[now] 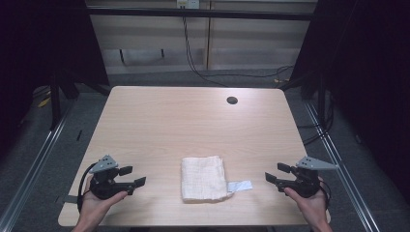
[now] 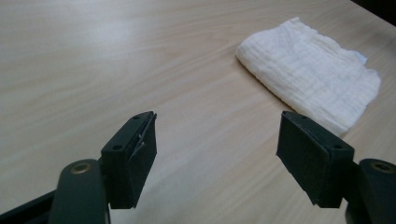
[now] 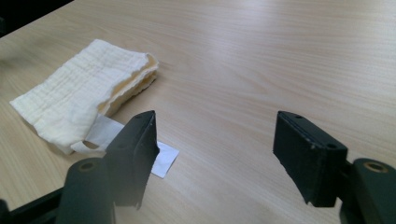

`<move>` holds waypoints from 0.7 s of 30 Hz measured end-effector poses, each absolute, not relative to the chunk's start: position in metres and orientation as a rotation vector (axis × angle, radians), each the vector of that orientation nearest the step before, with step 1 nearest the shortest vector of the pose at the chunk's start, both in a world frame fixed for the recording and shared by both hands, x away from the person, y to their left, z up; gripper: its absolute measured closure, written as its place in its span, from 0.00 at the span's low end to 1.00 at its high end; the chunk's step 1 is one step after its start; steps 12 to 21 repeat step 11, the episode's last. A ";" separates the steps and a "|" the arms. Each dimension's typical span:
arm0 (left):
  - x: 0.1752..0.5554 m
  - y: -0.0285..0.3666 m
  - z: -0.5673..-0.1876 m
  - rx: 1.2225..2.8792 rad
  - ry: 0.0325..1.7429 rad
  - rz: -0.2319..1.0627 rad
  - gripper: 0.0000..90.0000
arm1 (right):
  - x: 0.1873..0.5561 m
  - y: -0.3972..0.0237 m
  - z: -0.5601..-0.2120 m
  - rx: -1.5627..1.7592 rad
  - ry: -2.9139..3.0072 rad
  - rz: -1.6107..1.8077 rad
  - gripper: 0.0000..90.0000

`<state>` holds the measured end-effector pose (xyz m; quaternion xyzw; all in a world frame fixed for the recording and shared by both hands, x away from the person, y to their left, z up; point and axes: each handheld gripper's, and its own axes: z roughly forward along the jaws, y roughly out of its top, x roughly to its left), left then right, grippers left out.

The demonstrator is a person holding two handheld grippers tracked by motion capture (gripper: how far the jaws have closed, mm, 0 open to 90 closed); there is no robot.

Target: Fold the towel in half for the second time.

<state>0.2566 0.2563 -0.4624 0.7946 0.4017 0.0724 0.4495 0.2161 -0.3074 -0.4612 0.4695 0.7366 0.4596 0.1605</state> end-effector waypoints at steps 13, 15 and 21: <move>0.240 0.262 -0.465 1.986 0.965 0.243 0.33 | 0.214 -0.309 -0.465 1.359 2.055 1.316 0.32; 0.240 0.262 -0.465 1.986 0.965 0.243 0.33 | 0.214 -0.309 -0.465 1.359 2.055 1.316 0.32; 0.240 0.262 -0.465 1.986 0.965 0.243 0.33 | 0.214 -0.309 -0.465 1.359 2.055 1.316 0.32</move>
